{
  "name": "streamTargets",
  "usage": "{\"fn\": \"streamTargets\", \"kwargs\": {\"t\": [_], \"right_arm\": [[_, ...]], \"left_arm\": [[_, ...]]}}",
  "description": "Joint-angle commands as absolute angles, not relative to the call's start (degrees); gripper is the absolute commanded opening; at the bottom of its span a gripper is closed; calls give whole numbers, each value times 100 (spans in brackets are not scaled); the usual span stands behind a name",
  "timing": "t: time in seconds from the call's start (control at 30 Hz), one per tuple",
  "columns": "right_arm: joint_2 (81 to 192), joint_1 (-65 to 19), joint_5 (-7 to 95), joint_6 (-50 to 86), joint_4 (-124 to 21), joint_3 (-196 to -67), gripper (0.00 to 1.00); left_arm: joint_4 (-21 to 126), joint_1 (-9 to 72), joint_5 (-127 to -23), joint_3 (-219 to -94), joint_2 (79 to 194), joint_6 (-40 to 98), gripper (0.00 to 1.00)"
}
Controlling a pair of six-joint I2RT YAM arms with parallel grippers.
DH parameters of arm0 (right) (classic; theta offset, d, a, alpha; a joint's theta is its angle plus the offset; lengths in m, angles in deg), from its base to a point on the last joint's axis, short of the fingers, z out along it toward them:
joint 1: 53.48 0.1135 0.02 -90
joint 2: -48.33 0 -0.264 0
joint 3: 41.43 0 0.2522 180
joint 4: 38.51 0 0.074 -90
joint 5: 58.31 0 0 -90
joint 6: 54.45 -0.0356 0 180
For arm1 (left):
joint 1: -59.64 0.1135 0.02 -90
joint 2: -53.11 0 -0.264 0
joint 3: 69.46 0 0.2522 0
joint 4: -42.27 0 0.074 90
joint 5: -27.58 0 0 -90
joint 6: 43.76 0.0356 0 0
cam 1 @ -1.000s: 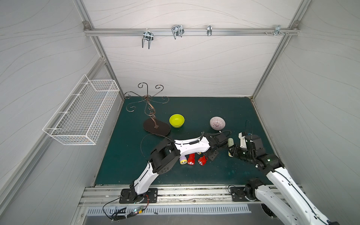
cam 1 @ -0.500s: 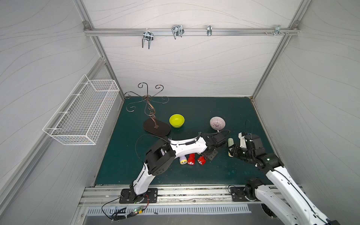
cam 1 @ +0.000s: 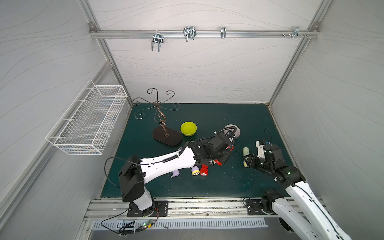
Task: Close the plug at the bottom of the flashlight
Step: Pick up the flashlight from the center of the board, then close the plug of the flashlight.
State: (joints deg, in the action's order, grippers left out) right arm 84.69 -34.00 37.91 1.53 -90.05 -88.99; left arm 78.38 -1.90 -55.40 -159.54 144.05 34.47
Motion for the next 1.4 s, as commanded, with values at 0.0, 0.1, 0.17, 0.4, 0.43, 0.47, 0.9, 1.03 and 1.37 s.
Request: {"fn": "streamTargets", "kwargs": {"t": [0.0,0.1,0.17,0.4,0.43,0.47,0.9,1.03,1.37], "right_arm": [[8499,-3424,3784,219,-8873,-9074,30],[8665,-3431,3828,231,-8860,-9170,28],[8754,-3425,3844,235,-8812,-9198,28],[9114,-3432,3947,236,-8380,-9331,27],[9217,-3424,4014,271,-8297,-9386,27],[9312,-3426,4110,304,-8215,-9450,27],[10121,-3416,7483,822,-5681,-10030,43],[10244,-3288,8115,828,-5343,-10172,51],[9848,-696,4369,3628,-7474,-11327,40]], "left_arm": [[7021,244,-6180,-15936,14109,3327,0],[7082,682,-6878,-15877,13906,3122,0],[7122,804,-6752,-15807,13702,2999,0],[5971,818,-6764,-14587,12719,4963,0],[5646,822,-6686,-14270,12497,5070,0],[5407,829,-6637,-13994,12273,5140,0],[4526,903,-8673,-12586,10883,7000,0],[4530,1265,-9455,-12782,11033,6803,0],[4997,1886,-10836,-13209,11380,6656,0]]}}
